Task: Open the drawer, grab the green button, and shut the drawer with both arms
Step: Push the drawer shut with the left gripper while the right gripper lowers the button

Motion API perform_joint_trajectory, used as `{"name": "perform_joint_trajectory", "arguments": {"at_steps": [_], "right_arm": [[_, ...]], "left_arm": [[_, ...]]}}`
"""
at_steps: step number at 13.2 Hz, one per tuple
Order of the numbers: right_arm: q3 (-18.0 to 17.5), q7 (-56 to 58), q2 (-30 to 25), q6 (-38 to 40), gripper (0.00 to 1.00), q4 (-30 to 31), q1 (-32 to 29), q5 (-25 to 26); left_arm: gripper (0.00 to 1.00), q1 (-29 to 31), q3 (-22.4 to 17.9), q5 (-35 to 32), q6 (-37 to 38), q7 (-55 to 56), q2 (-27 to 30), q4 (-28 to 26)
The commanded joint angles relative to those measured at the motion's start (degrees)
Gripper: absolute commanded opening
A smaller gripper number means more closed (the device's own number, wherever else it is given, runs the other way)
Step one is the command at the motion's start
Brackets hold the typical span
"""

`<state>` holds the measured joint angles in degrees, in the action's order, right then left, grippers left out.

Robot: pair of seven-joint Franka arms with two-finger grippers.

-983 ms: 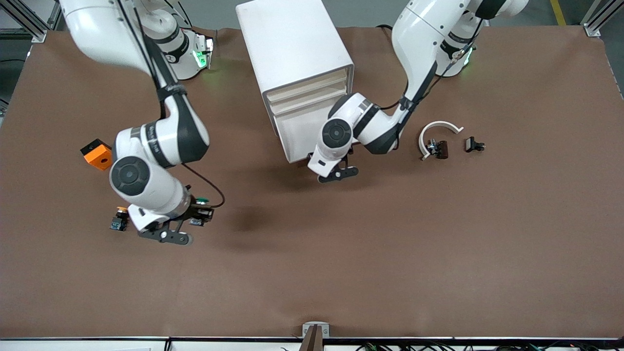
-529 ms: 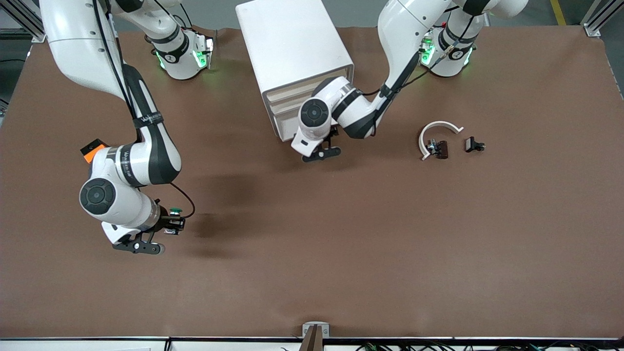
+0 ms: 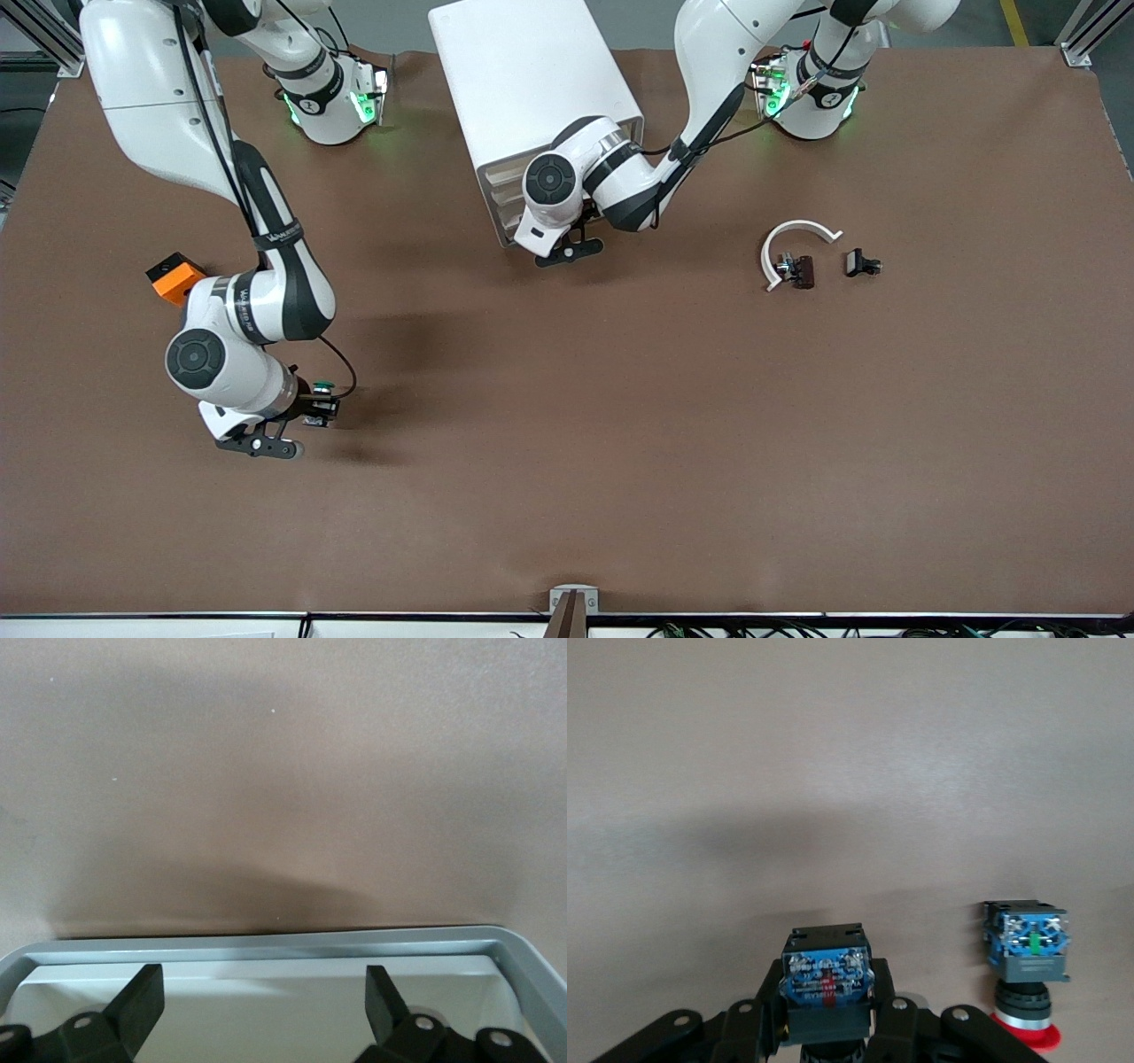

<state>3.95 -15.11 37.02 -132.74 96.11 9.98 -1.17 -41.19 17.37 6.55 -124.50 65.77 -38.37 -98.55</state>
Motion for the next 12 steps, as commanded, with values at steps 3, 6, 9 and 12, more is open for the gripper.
{"name": "perform_joint_trajectory", "arguments": {"at_steps": [3, 6, 9, 12], "right_arm": [[-1.1, 0.3, -0.5, -5.5, 0.00, 4.6, -1.5, 0.7], [-1.1, 0.1, -0.2, -8.6, 0.00, 6.6, -0.9, 0.8], [-1.1, -0.4, 0.1, -8.2, 0.00, 6.7, -0.7, 0.7], [-1.1, -0.6, -0.1, -8.0, 0.00, 7.6, -0.3, 0.7]], "left_arm": [[1.00, -0.6, 0.3, 0.8, 0.4, 0.7, 0.8, -1.3], [1.00, -1.0, 1.3, 0.9, 0.4, 0.7, 0.7, -1.4], [1.00, -0.4, 1.4, 0.9, 0.5, 0.6, 0.6, -1.2], [1.00, 4.8, 0.6, 0.0, 0.8, 0.2, 1.7, 0.6]]}}
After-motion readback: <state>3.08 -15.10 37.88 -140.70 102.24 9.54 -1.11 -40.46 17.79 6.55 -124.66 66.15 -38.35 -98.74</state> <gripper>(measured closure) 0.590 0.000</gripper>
